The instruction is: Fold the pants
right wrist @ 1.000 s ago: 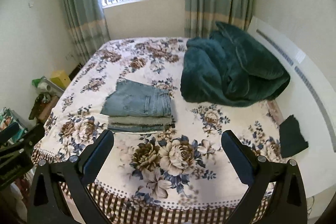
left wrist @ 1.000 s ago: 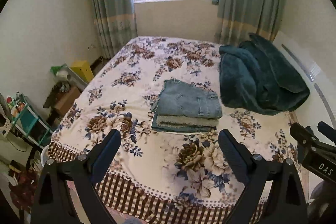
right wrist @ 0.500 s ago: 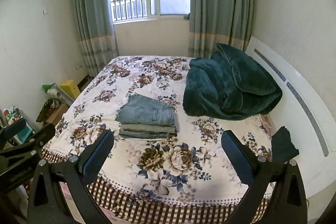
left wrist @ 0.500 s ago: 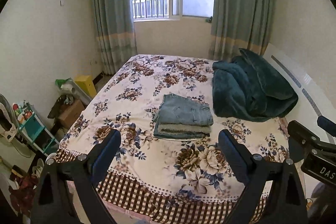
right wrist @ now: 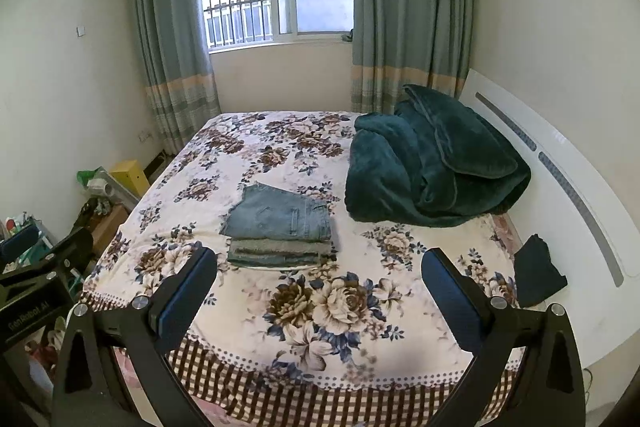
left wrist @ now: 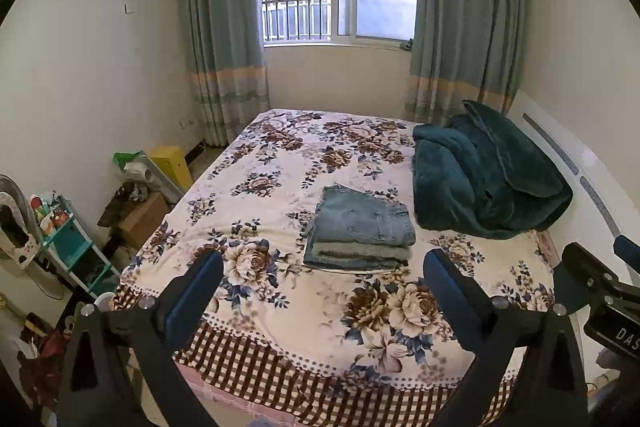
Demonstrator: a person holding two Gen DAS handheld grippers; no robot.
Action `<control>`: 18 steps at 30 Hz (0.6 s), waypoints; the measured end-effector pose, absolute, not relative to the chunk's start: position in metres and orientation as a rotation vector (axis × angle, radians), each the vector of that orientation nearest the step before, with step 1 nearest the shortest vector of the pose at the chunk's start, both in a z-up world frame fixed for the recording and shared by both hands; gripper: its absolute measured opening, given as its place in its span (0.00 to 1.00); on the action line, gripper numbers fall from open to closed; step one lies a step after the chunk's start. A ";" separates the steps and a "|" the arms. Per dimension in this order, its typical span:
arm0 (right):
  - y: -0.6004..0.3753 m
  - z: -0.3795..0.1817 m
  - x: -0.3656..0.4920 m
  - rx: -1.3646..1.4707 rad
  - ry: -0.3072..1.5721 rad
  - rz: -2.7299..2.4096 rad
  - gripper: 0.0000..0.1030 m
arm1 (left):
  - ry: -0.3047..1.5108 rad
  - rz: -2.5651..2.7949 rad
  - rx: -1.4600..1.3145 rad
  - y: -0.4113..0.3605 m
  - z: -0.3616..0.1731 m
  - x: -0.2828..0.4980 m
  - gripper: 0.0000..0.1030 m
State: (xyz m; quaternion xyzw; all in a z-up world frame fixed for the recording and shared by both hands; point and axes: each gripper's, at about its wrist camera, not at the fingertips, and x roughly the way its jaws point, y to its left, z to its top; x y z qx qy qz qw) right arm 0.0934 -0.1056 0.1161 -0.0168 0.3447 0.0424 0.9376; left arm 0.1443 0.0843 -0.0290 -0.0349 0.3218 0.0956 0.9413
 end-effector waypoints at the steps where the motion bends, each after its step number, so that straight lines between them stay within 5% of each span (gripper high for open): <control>1: -0.104 0.116 0.094 -0.035 0.705 0.090 1.00 | 0.656 0.196 -0.071 0.085 -0.028 0.144 0.99; 18: -0.096 0.117 0.095 -0.020 0.713 0.116 1.00 | 0.640 0.210 -0.062 0.091 -0.019 0.141 0.99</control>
